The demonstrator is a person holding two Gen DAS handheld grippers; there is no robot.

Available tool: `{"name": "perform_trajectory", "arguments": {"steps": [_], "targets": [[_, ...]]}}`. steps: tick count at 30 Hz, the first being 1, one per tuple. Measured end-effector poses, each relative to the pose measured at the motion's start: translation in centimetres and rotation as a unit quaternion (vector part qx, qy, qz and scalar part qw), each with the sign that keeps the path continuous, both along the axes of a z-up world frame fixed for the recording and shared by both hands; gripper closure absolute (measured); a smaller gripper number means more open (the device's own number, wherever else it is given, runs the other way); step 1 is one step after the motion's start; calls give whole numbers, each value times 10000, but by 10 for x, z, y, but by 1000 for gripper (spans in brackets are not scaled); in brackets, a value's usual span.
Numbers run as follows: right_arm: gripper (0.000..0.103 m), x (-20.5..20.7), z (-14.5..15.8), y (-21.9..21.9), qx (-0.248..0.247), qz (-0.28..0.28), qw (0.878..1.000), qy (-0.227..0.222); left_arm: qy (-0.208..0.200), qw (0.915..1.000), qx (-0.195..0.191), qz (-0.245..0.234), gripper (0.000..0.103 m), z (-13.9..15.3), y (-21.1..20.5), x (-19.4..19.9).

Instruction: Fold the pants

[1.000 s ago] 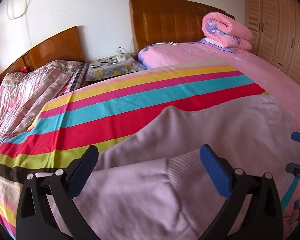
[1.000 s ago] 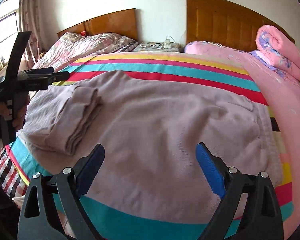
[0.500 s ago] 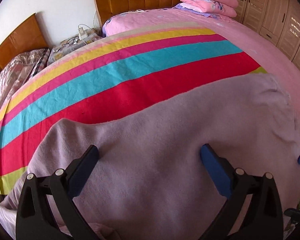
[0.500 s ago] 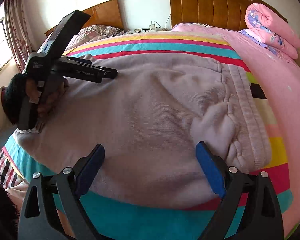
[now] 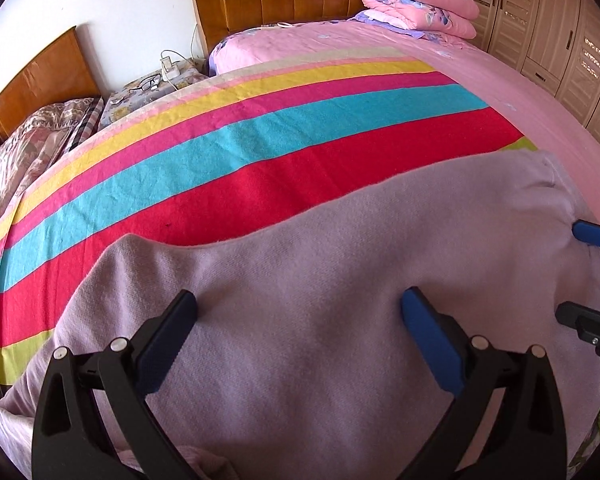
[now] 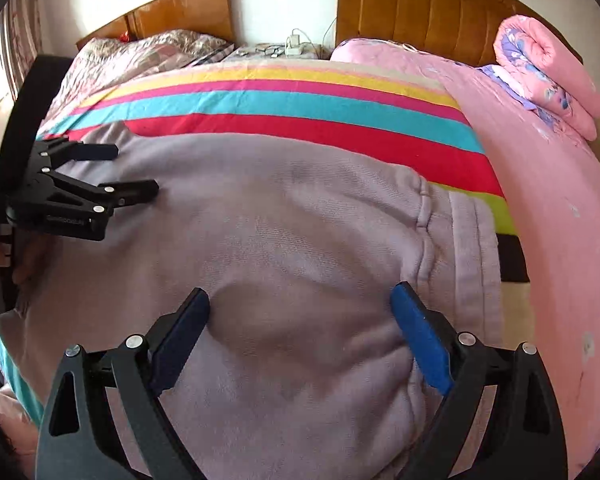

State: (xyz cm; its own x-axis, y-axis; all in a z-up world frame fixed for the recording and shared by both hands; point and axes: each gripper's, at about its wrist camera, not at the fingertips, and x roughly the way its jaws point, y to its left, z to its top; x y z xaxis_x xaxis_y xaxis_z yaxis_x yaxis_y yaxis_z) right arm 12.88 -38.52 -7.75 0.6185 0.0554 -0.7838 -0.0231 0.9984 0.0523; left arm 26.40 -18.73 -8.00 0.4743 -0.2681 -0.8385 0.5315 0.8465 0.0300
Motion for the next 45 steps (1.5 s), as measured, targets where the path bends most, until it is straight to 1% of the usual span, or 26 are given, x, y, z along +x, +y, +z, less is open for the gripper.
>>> {"name": "perform_trajectory", "arguments": {"steps": [3, 5, 6, 8, 9, 10, 12, 13, 14, 15, 20, 25, 27, 28, 29, 31, 32, 33, 35, 38, 40, 42, 45], "targets": [[14, -14, 6, -6, 257, -257, 9989, -290, 6, 10000, -18, 5, 1, 0, 0, -1], [14, -28, 16, -1, 109, -609, 9971, -445, 16, 10000, -30, 15, 1, 0, 0, -1], [14, -35, 18, 4, 88, -606, 9968, -509, 21, 10000, -30, 16, 1, 0, 0, -1], [14, -51, 20, 18, 111, -305, 9977, -596, 17, 10000, -24, 17, 1, 0, 0, -1], [14, -59, 18, 26, 40, -178, 9980, -605, 19, 10000, -28, 18, 1, 0, 0, -1], [11, -65, 13, 34, -184, -108, 9980, -593, 14, 10000, -24, 18, 1, 0, 0, -2], [11, -72, -3, 45, -938, -163, 9943, -487, 1, 10000, -11, 21, 1, 0, -1, -1], [11, -75, -9, 43, -920, -170, 9942, -537, -3, 10000, -9, 22, 1, 0, -1, -1], [10, -77, -10, 38, -694, -245, 9952, -641, -2, 10000, -9, 22, 1, 0, -1, -1], [10, -78, -11, 35, -600, -275, 9956, -658, -2, 10000, -9, 23, 1, 0, -1, -1], [11, -77, -9, 42, -785, -360, 9943, -632, -9, 10000, -24, 31, 1, 1, -2, -2], [10, -82, -14, 45, -807, -418, 9929, -764, -86, 10000, -44, 3, 1, 5, -2, -5], [10, -82, -13, 45, -791, -404, 9932, -747, -255, 9995, -178, -28, 1, 17, 3, -11], [10, -81, -12, 45, -788, -396, 9936, -706, -329, 9988, -361, -38, 1, 29, 8, -17], [11, -81, -11, 45, -796, -393, 9939, -654, -387, 9972, -636, -68, 1, 44, 16, -24], [11, -85, -4, 47, -876, -421, 9934, -602, -592, 9915, -1154, -109, 1, 74, 41, -40], [11, -90, 2, 48, -867, -446, 9930, -671, -707, 9894, -1267, -113, 1, 86, 55, -48], [11, -98, 8, 47, -746, -452, 9932, -772, -801, 9888, -1253, -74, 1, 93, 71, -55], [11, -117, 19, 37, -295, -518, 9938, -941, -936, 9896, -1088, 127, 1, 98, 106, -66], [11, -143, 23, 11, 669, -864, 9891, -992, -942, 9918, -642, 581, 1, 85, 160, -82], [11, -155, 16, -6, 1372, -1092, 9807, -861, -951, 9905, -444, 889, 1, 75, 195, -95], [11, -160, 7, -18, 1878, -1246, 9711, -786, -891, 9879, -384, 1208, 1, 62, 225, -108], [11, -157, 1, -23, 2166, -1459, 9628, -688, -640, 9814, -484, 1745, 1, 40, 261, -120]]}}
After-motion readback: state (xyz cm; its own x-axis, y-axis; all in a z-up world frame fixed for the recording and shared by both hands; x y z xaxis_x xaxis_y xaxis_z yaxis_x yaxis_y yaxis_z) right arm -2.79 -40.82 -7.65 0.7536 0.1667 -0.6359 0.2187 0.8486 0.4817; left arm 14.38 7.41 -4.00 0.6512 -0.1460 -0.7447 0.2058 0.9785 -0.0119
